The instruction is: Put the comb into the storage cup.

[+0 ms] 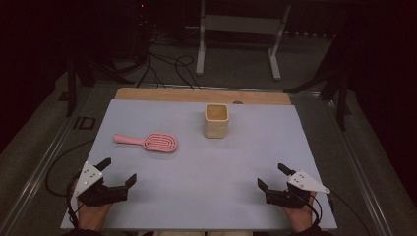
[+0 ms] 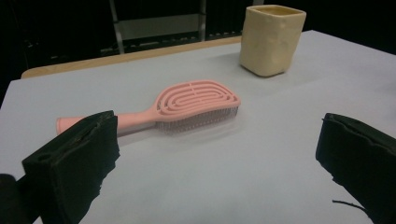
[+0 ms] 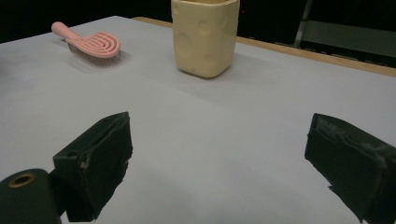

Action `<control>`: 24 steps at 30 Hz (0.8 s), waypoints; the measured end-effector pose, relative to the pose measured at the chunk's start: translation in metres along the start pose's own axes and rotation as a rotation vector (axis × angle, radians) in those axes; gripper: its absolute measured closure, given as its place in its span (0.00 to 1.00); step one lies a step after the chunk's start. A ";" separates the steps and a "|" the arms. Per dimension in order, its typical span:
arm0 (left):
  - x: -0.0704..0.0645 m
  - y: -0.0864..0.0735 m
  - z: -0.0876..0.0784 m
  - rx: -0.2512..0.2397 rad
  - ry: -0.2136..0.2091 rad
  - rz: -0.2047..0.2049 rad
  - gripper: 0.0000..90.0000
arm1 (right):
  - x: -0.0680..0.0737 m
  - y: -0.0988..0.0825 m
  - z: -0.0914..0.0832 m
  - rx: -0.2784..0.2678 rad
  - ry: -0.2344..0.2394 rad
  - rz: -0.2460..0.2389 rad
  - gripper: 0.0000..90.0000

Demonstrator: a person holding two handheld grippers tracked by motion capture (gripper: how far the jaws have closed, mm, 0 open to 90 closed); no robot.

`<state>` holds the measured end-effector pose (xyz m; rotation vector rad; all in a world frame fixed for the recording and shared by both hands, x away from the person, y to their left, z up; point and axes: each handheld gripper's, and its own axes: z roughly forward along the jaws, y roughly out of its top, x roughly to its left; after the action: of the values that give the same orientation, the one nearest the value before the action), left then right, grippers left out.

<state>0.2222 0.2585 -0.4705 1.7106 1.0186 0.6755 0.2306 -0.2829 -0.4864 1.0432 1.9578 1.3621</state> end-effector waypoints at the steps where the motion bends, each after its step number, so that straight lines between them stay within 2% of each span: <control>1: 0.000 0.000 0.000 -0.001 0.005 0.000 0.00 | 0.000 0.000 0.000 0.000 0.000 0.000 0.08; 13: 0.000 0.008 0.000 -0.003 0.033 -0.001 0.00 | -0.002 -0.001 0.000 -0.020 -0.009 0.010 0.08; 18: 0.001 0.017 -0.001 -0.015 0.045 0.004 0.00 | -0.001 -0.002 0.002 -0.015 0.000 0.008 0.08; 24: 0.002 0.027 0.001 -0.010 0.040 0.020 0.00 | -0.001 -0.003 0.004 -0.012 0.005 0.014 0.08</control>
<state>0.2330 0.2559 -0.4452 1.7066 1.0260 0.7287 0.2334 -0.2818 -0.4909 1.0511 1.9467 1.3840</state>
